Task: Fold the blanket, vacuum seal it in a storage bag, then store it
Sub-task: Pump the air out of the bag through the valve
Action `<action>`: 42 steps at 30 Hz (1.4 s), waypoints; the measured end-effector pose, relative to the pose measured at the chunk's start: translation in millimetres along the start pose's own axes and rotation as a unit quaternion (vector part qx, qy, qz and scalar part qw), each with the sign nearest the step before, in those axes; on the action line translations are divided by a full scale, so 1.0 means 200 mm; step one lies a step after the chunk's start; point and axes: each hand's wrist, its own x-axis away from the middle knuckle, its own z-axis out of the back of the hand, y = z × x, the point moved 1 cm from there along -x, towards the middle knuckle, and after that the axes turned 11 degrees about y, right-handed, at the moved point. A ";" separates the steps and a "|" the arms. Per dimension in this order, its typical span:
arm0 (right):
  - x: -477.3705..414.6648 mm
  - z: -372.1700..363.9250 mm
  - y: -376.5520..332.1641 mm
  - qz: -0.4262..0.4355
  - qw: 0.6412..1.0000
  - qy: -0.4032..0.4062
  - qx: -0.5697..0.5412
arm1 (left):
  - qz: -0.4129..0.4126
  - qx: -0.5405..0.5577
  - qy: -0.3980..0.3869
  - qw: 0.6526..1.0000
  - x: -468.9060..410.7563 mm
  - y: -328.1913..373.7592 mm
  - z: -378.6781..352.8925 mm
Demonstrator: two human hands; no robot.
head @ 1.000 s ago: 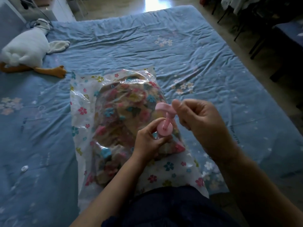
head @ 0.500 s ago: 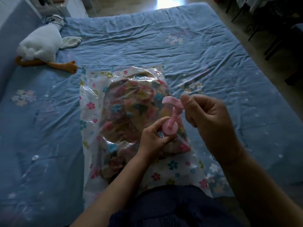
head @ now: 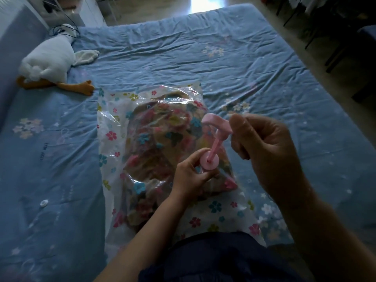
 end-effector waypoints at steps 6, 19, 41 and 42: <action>0.13 0.02 0.39 -0.175 0.961 -0.035 0.210 | 0.014 0.010 0.003 1.000 0.02 -0.01 0.00; 0.15 0.01 0.43 -0.182 0.968 0.002 0.175 | 0.003 0.006 -0.010 1.000 -0.02 -0.01 -0.02; 0.00 0.01 0.03 -0.020 0.997 0.047 0.066 | -0.014 0.009 -0.031 0.999 -0.06 0.01 -0.01; -0.01 0.01 0.00 0.005 0.998 0.048 0.048 | -0.012 0.009 -0.032 0.999 -0.06 0.01 -0.01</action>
